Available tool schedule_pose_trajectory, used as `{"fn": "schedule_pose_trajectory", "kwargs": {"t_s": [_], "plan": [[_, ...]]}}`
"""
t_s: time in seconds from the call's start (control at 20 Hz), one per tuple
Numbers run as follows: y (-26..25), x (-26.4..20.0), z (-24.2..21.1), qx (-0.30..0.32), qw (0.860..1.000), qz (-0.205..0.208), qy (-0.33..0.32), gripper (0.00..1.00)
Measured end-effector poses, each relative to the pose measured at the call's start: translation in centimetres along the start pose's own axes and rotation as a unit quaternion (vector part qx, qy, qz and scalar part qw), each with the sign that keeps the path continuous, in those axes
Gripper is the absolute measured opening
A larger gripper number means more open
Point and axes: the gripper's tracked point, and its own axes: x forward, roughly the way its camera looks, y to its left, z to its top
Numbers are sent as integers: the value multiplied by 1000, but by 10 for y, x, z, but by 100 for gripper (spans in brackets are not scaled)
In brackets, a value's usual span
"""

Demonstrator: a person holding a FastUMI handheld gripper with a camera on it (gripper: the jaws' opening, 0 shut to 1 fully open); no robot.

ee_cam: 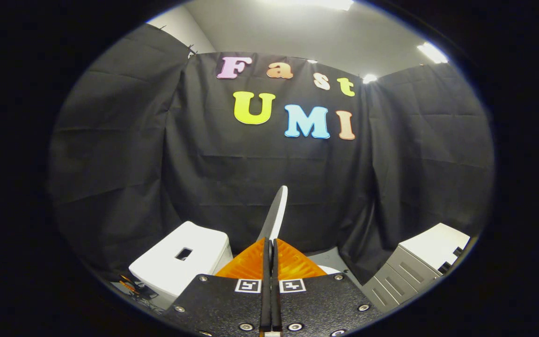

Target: Open the toilet lid.

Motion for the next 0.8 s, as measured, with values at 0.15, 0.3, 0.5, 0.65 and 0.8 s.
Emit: {"fn": "schedule_pose_trajectory", "kwargs": {"t_s": [0.15, 0.3, 0.5, 0.65, 0.8], "plan": [[21, -2, 4, 3, 1000, 12, -7, 0], [41, -2, 10, 15, 999, 24, -19, 0], [71, 1, 15, 13, 999, 45, -25, 0], [87, 0, 13, 14, 998, 55, -34, 0], [98, 0, 12, 38, 997, 64, -25, 0]]}}
